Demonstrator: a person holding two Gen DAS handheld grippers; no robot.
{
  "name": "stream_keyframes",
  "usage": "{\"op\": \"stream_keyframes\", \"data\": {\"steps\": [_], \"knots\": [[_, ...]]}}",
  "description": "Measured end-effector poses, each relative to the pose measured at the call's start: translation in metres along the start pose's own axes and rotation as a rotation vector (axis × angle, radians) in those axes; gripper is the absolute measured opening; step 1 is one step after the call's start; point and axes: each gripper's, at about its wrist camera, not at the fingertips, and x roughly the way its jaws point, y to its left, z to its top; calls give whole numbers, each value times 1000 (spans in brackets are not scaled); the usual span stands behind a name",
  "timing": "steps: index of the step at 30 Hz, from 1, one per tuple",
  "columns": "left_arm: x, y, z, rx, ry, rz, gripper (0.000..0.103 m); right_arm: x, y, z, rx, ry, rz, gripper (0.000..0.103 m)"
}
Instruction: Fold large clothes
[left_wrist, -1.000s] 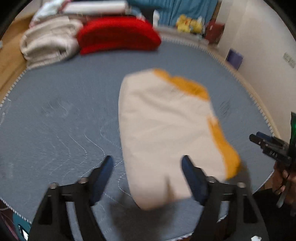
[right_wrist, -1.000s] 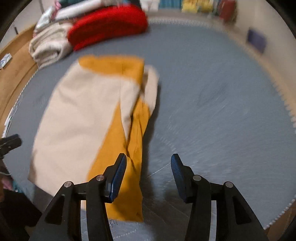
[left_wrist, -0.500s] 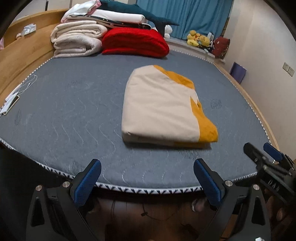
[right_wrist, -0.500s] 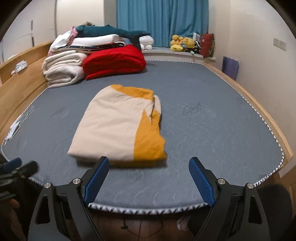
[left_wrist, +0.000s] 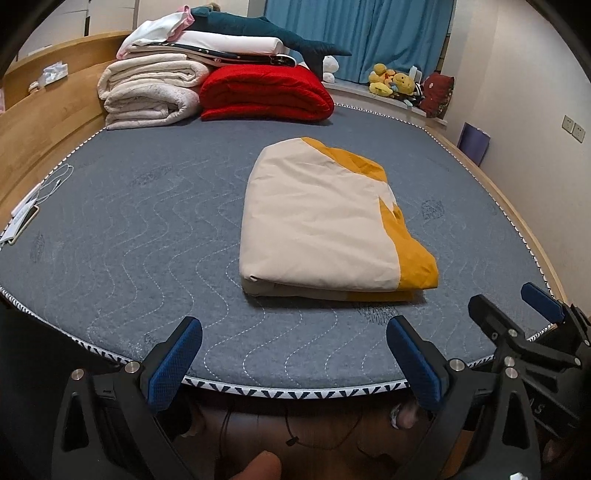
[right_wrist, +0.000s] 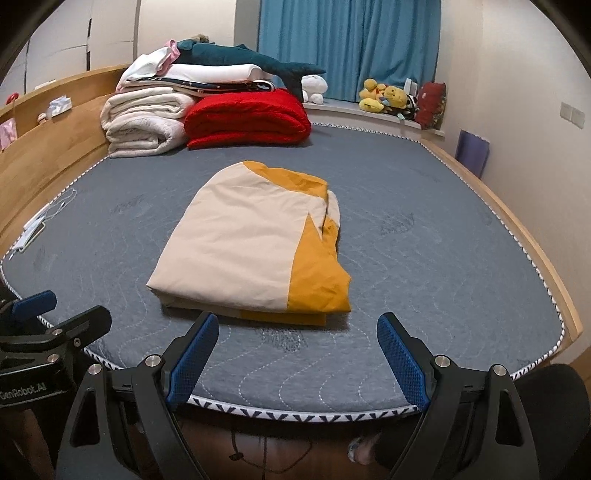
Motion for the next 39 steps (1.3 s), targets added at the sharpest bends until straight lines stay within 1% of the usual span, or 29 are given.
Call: {"op": "stream_keyframes", "data": {"steps": [8, 26, 39], "knots": [[2, 0, 1, 1, 8, -8, 100, 6, 8, -2, -28, 9, 2, 88], [7, 2, 5, 8, 11, -19, 100, 18, 5, 2, -22, 12, -14, 88], [8, 0, 4, 9, 8, -17, 100, 19, 4, 2, -20, 9, -15, 88]]}}
